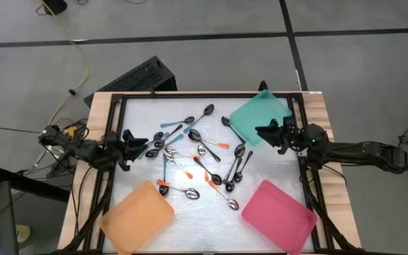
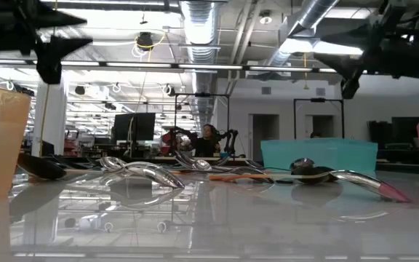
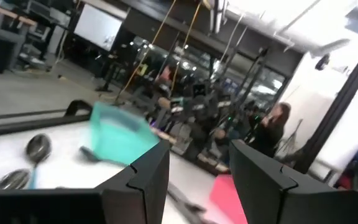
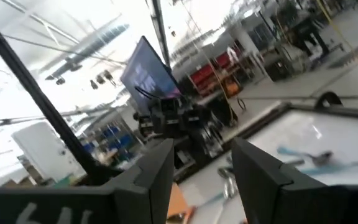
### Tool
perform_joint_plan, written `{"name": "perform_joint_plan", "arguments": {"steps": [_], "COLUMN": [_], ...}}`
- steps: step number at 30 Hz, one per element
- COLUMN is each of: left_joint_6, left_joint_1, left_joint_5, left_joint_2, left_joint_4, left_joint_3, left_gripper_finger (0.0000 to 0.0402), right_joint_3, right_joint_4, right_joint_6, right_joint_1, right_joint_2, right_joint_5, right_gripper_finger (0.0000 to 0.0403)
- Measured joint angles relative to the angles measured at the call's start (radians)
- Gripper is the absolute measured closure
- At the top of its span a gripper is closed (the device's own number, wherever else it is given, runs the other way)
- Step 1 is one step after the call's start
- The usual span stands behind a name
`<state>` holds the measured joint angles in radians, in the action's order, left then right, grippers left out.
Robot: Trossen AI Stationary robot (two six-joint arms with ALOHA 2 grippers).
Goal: Sort silverware by color (type)
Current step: Put the blue spoon into the blue bin
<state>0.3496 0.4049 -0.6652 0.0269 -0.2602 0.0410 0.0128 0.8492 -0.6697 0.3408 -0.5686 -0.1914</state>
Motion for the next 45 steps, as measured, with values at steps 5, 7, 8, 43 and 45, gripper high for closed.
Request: {"name": "perform_joint_plan", "arguments": {"steps": [5, 7, 8, 43, 45], "left_joint_6": [-0.016, -0.031, -0.044, -0.328, -0.378], "left_joint_1": [-0.001, -0.001, -0.001, -1.115, -1.161], "left_joint_5": [-0.012, -0.031, -0.047, 0.919, 0.93], "left_joint_2": [0.018, 0.052, 0.076, 1.149, 1.212], "left_joint_4": [-0.029, -0.025, -0.024, 0.759, 0.77], "left_joint_3": [0.09, 0.14, 0.168, 1.05, 1.05], "left_gripper_finger": [0.0251, 0.0251, 0.0251, 0.0243, 0.0243], "right_joint_3": [0.014, 0.049, 0.072, 0.731, 0.731], "right_joint_4": [0.011, -0.029, -0.058, -1.02, -1.021], "right_joint_6": [-0.064, -0.057, -0.048, 0.442, 0.442], "right_joint_1": [0.0, -0.001, -0.001, -0.004, -0.004], "right_joint_2": [-0.001, -0.001, -0.001, -0.419, -0.432], "right_joint_5": [0.04, 0.013, -0.002, 0.308, 0.308], "right_gripper_finger": [0.0232, 0.0232, 0.0232, 0.0232, 0.0232]}}
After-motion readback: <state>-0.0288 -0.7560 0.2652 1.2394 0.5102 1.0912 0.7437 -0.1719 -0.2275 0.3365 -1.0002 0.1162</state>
